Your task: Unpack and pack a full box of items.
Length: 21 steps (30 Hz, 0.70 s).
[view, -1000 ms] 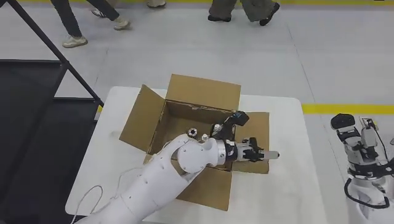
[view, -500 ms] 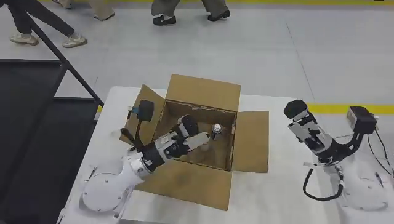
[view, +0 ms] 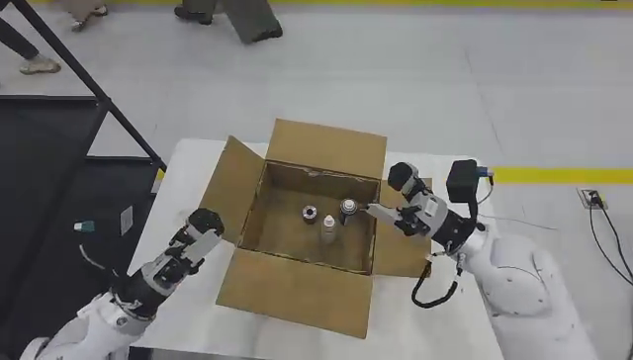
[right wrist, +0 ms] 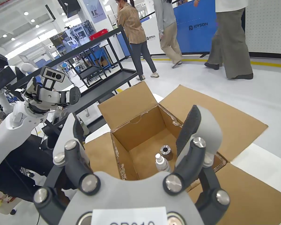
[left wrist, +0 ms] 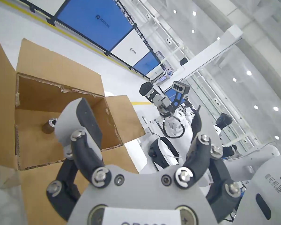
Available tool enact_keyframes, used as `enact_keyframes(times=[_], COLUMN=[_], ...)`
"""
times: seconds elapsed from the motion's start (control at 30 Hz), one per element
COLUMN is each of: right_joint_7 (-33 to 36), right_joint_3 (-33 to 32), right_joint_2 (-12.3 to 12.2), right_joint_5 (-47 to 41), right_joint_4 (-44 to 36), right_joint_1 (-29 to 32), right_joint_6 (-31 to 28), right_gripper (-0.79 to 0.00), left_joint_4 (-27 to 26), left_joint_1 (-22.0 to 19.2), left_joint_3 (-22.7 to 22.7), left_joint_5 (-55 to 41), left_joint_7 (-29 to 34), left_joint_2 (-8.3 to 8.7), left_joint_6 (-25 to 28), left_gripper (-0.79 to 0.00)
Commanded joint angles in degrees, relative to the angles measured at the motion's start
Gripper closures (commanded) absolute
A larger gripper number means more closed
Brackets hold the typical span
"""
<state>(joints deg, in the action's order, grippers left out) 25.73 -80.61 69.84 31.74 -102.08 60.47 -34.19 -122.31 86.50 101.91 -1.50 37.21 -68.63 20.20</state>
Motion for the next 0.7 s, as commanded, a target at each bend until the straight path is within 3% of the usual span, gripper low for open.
enact_keyframes(times=[0.0,0.07,0.13,0.37,0.47,0.57,0.67], right_joint_7=[0.0,1.1,6.1,25.9,30.5,33.1,34.4], right_joint_3=[0.0,0.7,4.9,20.1,26.6,30.8,34.3], right_joint_2=[0.0,0.0,0.0,1.3,2.6,4.0,5.4], right_joint_5=[0.0,2.1,3.6,14.3,17.3,17.6,15.8], right_joint_4=[0.0,0.0,-0.9,4.8,9.7,16.1,22.0], right_joint_1=[0.0,0.0,-2.0,-16.7,-22.6,-27.6,-31.7], right_joint_6=[0.0,1.2,-1.8,2.2,4.8,9.0,8.8], right_gripper=[-0.785,-0.785,-0.785,-0.785,-0.785,-0.785,-0.785], left_joint_4=[0.0,0.0,0.0,2.2,3.5,3.5,3.5], left_joint_1=[0.0,0.0,0.0,-1.3,-0.9,-0.9,-0.9], left_joint_3=[0.0,0.0,0.0,2.0,3.4,3.4,3.4], left_joint_5=[0.0,0.0,0.0,-5.7,-12.8,-12.8,-12.8], left_joint_7=[0.0,0.0,0.0,-6.0,-7.1,-7.1,-7.1], left_joint_2=[0.00,0.00,0.00,-0.05,-0.14,-0.14,-0.14], left_joint_6=[0.0,0.0,0.0,-5.4,-5.9,-5.9,-5.9], left_gripper=[-0.785,-0.785,-0.785,-0.785,-0.785,-0.785,-0.785])
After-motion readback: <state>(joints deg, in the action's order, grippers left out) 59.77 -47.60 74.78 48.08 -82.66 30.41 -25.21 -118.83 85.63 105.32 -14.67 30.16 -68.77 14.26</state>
